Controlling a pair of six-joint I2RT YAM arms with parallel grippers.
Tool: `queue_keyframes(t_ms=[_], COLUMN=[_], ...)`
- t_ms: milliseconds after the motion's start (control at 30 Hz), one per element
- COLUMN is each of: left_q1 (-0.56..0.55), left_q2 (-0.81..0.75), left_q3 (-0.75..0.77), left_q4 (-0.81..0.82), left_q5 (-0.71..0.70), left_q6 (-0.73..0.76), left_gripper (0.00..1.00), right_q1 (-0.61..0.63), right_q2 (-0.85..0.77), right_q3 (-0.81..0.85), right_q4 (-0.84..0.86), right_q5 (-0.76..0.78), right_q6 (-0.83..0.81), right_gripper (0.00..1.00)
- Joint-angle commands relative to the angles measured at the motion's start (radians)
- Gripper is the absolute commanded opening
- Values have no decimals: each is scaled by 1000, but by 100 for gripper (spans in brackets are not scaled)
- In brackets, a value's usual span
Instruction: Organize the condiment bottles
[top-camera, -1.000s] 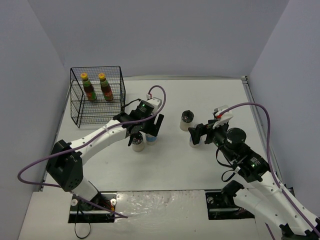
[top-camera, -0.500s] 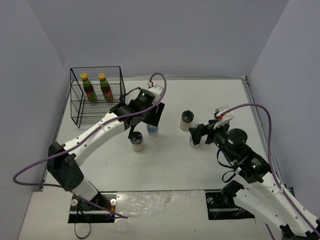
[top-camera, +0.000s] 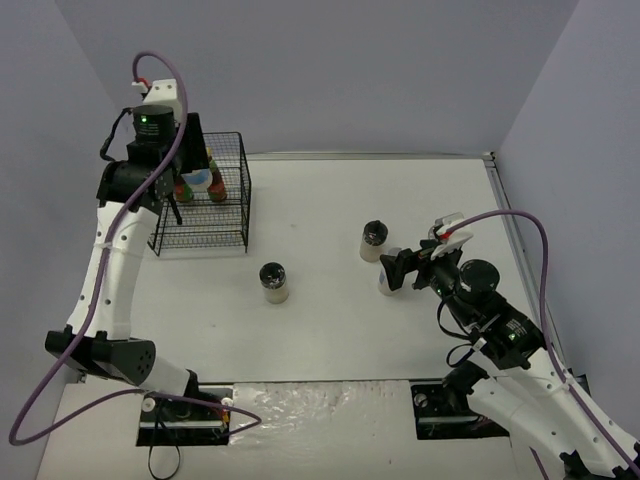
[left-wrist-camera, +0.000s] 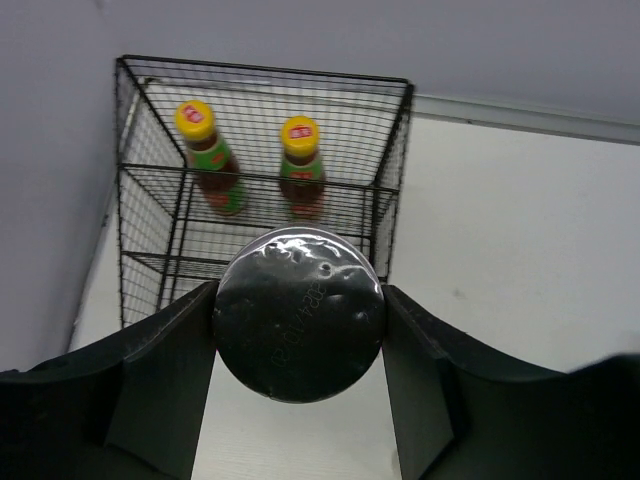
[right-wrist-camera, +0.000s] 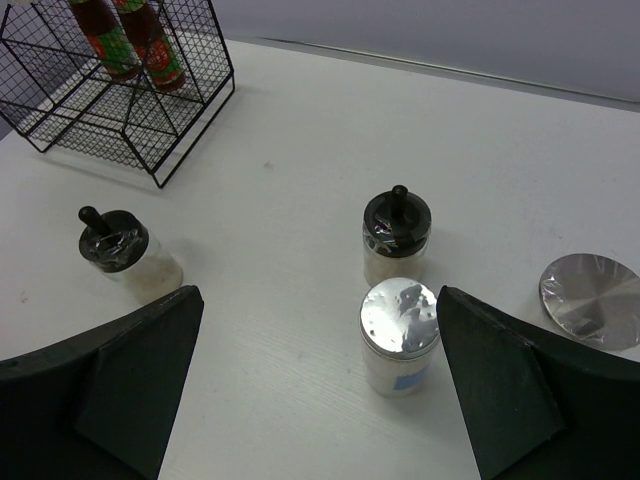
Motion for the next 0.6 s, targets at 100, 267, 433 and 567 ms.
queue_keyframes(t_ms=[100,267,433,567], left_q1=[190,298,372,406], left_q2=[3,47,120,170], left_q3=[-5,-2,-5,2], left_q4=[170,220,265,299], left_q5=[95,120,141,171], left_q6=[49,71,75,73], left_gripper=[0,0,0,0], right_q1=[1,1,0,1], right_q2=[17,30,30,32], right_q3=[29,24,17,17], right_q4=[62,62,62,62], right_q5=[-15,-27,-30,-30], right_q6=[-5,-4,-4,-6], right_gripper=[100,100,100,100])
